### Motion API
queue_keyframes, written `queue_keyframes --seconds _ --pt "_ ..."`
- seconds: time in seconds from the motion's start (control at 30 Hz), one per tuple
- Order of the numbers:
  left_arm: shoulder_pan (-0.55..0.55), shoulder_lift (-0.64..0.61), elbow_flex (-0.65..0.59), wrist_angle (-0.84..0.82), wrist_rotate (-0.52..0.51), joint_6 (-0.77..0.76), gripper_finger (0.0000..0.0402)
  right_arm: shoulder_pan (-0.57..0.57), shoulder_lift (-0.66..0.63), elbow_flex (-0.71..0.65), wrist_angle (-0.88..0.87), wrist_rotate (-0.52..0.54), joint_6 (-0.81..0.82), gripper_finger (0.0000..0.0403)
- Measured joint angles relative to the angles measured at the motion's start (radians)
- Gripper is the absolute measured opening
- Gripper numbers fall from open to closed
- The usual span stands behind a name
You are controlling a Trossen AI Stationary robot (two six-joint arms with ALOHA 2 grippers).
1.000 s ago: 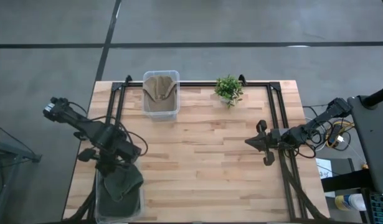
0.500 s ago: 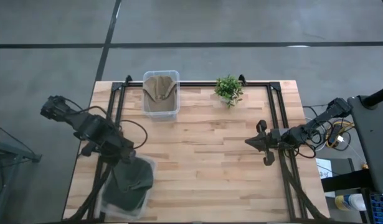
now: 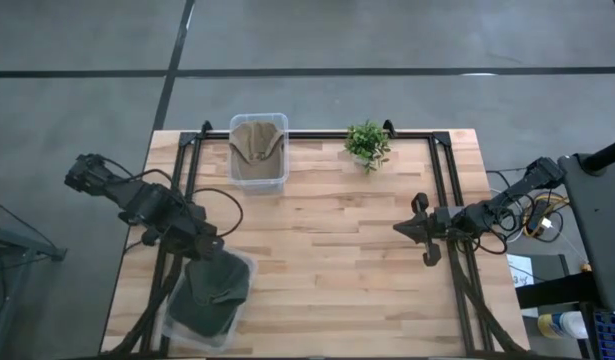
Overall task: Pick & Place hat
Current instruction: Put the black cap into the bottom transparent bin, then return to Home Position
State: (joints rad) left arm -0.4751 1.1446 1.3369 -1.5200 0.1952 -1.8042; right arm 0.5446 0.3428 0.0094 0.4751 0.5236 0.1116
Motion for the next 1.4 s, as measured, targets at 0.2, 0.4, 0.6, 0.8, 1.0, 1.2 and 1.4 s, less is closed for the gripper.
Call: queue_keyframes --seconds 0.2,0.4,0.6,0.8,1.0,1.2,1.4 --pt "0.001 -0.005 0.0 -0.006 -0.019 0.099 0.0163 0.0 0.0 0.0 0.0 0.0 0.0 0.0008" --pt "0.01 -0.01 0.0 0.026 -0.239 0.348 0.0165 0.0 0.0 0.0 0.0 0.0 0.0 0.0008" --pt "0.02 -0.076 0.0 0.06 -0.505 0.563 0.0165 0.0 0.0 0.0 0.0 0.0 0.0 0.0008" --pt "0.02 -0.206 -0.01 0.269 -0.702 0.818 0.0165 0.0 0.0 0.0 0.0 0.0 0.0 0.0008" --pt "0.02 -0.313 -0.079 0.564 -0.707 1.138 0.0165 0.0 0.0 0.0 0.0 0.0 0.0 0.0008" --pt "0.02 -0.405 -0.171 0.634 -0.684 1.284 0.0165 0.0 0.0 0.0 0.0 0.0 0.0 0.0008" --pt "0.02 -0.53 -0.348 0.896 -0.657 1.539 0.0165 0.0 0.0 0.0 0.0 0.0 0.0 0.0008"
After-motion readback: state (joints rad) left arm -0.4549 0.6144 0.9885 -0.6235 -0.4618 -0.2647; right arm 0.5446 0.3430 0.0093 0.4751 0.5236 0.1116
